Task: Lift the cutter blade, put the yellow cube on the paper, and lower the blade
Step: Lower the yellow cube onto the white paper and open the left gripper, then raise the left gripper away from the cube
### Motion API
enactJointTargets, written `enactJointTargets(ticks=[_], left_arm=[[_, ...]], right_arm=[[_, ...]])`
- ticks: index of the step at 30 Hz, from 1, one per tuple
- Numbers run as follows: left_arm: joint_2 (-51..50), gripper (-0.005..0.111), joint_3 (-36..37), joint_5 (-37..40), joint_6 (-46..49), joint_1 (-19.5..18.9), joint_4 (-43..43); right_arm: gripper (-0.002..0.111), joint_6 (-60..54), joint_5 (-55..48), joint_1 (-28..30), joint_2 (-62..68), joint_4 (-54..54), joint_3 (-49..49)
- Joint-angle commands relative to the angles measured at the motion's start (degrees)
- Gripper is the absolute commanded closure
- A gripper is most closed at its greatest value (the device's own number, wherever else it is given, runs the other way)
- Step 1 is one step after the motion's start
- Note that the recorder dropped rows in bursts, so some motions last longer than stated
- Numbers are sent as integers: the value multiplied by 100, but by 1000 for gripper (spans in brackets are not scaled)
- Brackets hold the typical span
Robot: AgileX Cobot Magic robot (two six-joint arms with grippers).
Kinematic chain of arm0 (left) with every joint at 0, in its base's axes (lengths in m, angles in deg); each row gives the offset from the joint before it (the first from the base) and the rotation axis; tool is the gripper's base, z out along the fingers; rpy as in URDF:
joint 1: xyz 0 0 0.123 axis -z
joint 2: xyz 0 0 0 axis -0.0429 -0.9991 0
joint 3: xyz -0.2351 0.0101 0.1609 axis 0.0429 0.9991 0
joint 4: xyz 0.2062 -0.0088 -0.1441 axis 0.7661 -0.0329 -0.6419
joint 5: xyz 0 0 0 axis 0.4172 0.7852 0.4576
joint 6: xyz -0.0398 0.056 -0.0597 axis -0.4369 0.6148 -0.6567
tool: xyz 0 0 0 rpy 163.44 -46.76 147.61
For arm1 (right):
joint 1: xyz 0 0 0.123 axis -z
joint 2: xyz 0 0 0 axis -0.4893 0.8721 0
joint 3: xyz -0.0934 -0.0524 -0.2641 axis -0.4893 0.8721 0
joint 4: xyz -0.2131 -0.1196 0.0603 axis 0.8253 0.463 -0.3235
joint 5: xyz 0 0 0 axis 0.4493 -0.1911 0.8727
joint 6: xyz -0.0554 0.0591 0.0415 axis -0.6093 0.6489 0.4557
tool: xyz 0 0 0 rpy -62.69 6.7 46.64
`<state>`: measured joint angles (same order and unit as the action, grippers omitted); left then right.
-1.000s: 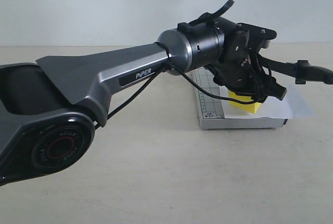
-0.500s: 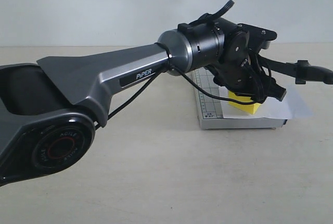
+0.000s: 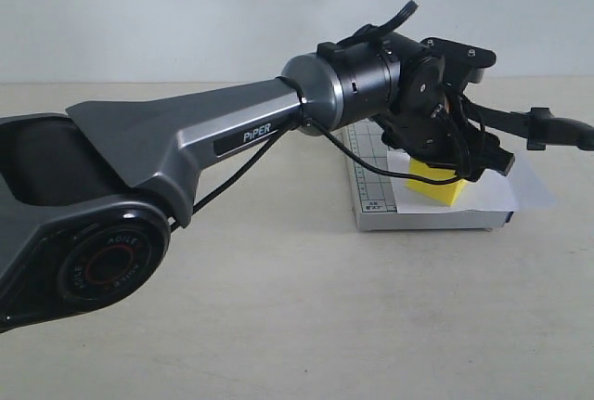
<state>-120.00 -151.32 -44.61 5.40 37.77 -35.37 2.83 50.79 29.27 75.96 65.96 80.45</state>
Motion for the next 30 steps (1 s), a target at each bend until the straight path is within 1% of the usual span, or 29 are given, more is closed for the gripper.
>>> enactJointTargets(ticks=[1, 7, 12, 14, 16, 20, 23, 25, 28, 30], left_arm=[[22, 34, -37, -79, 20, 29, -43], [274, 34, -37, -15, 20, 29, -128], [428, 34, -37, 613, 41, 29, -128], [460, 34, -37, 686, 73, 29, -244], [531, 34, -37, 571, 211, 29, -357], [660, 34, -37, 153, 225, 29, -384], [712, 34, -37, -25, 255, 29, -473], [723, 34, -37, -118, 531, 29, -896], [726, 34, -37, -253, 1261, 64, -1803], [749, 34, -37, -310, 1449, 120, -2020]], right_arm=[[108, -20, 32, 6, -25, 15, -3], [108, -20, 32, 6, -25, 15, -3], [108, -20, 32, 6, -25, 15, -3], [108, -20, 32, 6, -25, 15, -3], [108, -20, 32, 6, -25, 15, -3], [108, -20, 32, 6, -25, 15, -3], [108, -20, 32, 6, -25, 15, -3], [108, -20, 32, 6, -25, 15, -3], [108, -20, 32, 6, -25, 15, -3], [108, -20, 32, 6, -25, 15, -3]])
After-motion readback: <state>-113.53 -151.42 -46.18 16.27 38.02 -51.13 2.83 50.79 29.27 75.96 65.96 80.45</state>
